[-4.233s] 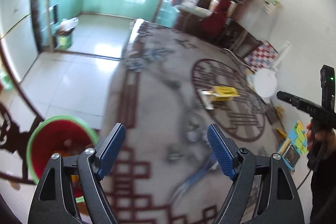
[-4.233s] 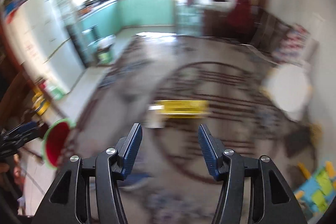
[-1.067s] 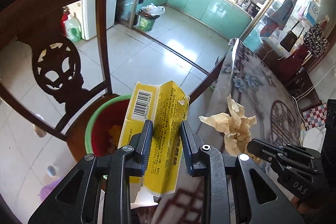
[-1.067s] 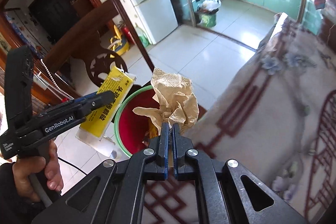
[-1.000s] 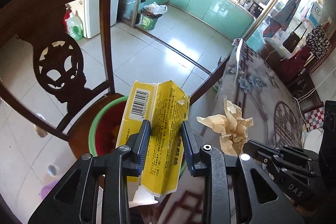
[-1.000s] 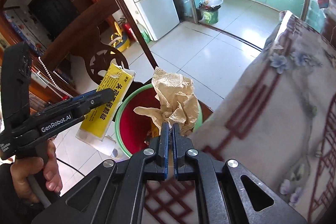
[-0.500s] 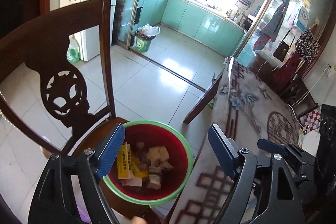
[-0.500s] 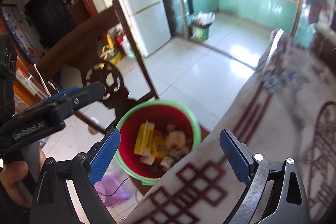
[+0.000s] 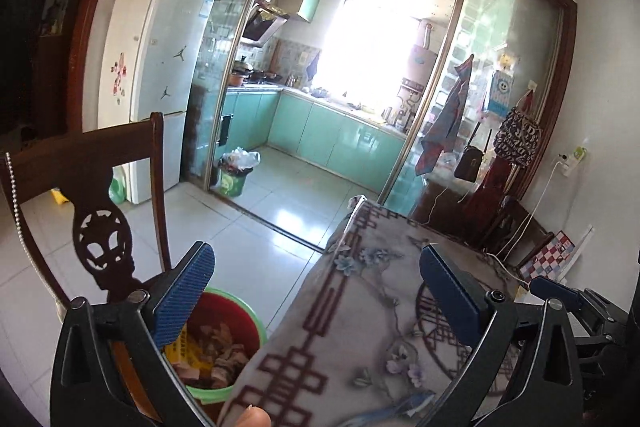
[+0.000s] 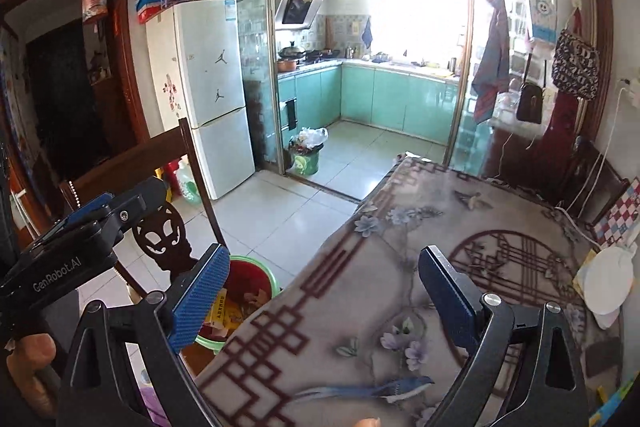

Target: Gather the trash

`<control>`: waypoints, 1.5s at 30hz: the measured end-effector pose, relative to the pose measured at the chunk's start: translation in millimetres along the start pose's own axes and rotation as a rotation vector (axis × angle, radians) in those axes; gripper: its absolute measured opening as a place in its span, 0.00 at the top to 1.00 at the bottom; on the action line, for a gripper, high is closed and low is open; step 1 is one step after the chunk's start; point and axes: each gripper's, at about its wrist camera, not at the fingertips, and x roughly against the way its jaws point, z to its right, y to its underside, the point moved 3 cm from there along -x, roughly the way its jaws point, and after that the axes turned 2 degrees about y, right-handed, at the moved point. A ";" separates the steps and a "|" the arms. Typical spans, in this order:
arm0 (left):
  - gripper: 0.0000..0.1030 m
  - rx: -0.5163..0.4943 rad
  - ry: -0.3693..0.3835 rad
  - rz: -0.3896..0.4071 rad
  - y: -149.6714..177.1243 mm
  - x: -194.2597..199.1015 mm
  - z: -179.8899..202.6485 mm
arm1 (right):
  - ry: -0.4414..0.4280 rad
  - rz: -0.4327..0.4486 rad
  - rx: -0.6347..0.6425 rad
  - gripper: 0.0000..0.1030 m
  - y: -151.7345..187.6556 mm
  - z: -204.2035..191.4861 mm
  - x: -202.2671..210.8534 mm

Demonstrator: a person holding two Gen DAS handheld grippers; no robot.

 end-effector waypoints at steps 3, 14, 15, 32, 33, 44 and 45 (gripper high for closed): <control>0.00 -0.023 -0.008 0.015 4.4 16.6 22.5 | 0.010 0.052 -0.001 0.07 5.4 16.6 41.4; 0.00 -0.134 -0.070 0.099 27.8 54.1 82.0 | 0.105 0.088 -0.080 0.07 34.3 92.1 115.6; 0.00 -0.139 -0.067 0.096 29.1 54.7 85.2 | 0.113 0.090 -0.084 0.07 35.6 97.4 119.7; 0.00 -0.173 -0.085 0.081 33.3 57.9 115.2 | 0.142 0.116 -0.113 0.07 33.4 122.5 143.1; 0.00 -0.172 -0.086 0.079 32.5 57.4 115.4 | 0.142 0.115 -0.112 0.07 33.5 122.8 143.0; 0.00 -0.167 -0.102 0.078 28.2 50.8 116.5 | 0.144 0.121 -0.113 0.07 27.1 124.1 142.8; 0.00 -0.165 -0.102 0.076 28.2 49.5 116.5 | 0.144 0.120 -0.113 0.07 27.4 124.1 142.7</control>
